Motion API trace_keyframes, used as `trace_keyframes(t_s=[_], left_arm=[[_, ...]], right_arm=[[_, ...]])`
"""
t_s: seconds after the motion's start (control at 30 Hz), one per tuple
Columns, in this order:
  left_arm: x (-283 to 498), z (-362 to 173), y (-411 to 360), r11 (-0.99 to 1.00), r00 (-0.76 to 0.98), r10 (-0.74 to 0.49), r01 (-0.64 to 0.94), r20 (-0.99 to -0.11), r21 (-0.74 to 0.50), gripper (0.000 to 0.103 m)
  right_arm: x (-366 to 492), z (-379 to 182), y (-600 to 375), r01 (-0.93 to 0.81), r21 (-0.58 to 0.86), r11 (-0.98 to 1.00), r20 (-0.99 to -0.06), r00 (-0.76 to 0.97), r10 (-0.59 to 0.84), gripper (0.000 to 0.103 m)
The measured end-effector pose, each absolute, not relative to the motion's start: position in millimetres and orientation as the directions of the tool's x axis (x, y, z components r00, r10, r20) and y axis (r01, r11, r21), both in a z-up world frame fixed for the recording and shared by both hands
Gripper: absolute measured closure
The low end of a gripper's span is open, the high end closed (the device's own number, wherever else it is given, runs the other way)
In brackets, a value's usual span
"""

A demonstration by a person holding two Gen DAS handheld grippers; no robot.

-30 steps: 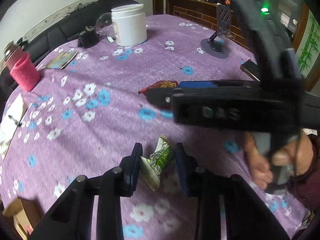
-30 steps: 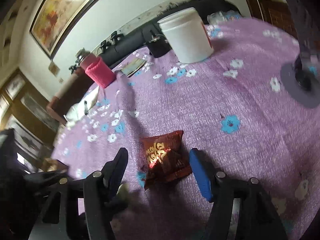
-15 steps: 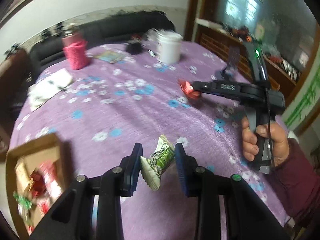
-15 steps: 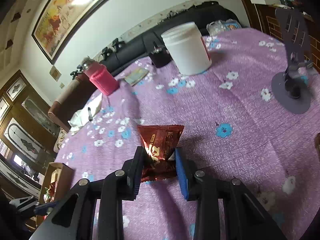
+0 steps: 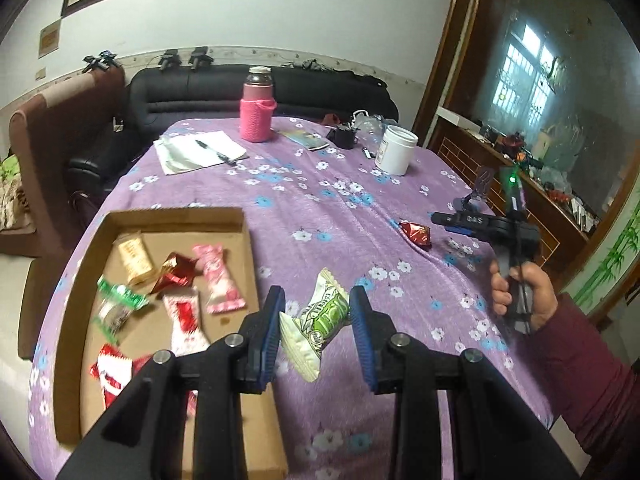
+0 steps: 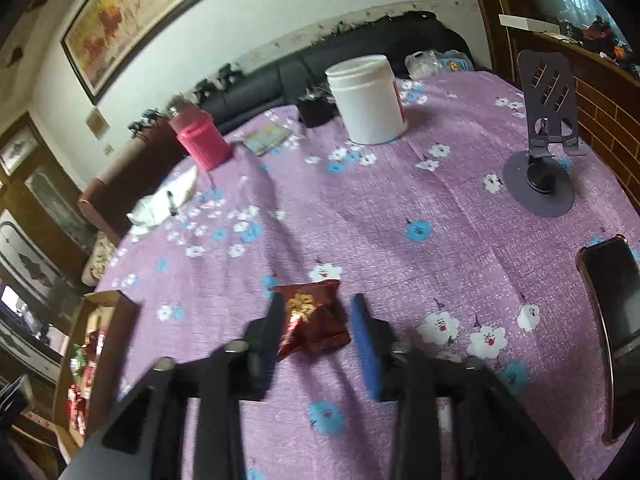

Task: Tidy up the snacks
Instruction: 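Carry both snacks over the cardboard tray and open both tools to drop them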

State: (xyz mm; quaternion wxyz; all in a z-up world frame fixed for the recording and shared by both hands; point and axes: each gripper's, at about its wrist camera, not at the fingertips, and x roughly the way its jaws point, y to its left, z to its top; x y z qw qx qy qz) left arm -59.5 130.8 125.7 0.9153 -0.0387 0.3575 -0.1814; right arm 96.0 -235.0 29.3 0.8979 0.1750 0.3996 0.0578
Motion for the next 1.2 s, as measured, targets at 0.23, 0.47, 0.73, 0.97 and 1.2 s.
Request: trace_keyframes(t_s=[0.23, 0.47, 0.73, 0.97, 1.2], left_arm=[[-75, 124, 158, 0.941, 0.699, -0.337, 0.242, -0.631, -0.236, 0.071], [-77, 116, 182, 0.943, 0.708, -0.325, 0.189, -0.627, -0.275, 0.071], [-71, 108, 210, 0.943, 0.713, -0.306, 0.135, -0.631, -0.305, 0.071], [-51, 92, 238, 0.957, 0.693, -0.24, 0.052, -0.679, -0.285, 0.07], [-54, 73, 254, 0.95, 0.674, -0.244, 0.024, -0.697, -0.31, 0.07]], right_arm=[[128, 10, -205, 0.029, 0.236, 0.971, -0.781, 0.601, 0.171, 0.054], [116, 6, -201, 0.017, 0.193, 0.981, -0.794, 0.59, 0.146, 0.069], [75, 63, -183, -0.039, 0.273, 0.961, -0.712, 0.664, 0.229, 0.068], [51, 93, -62, -0.319, 0.328, 0.889, -0.671, 0.583, 0.457, 0.068], [27, 67, 62, -0.516, 0.316, 0.796, -0.706, 0.433, 0.561, 0.067]])
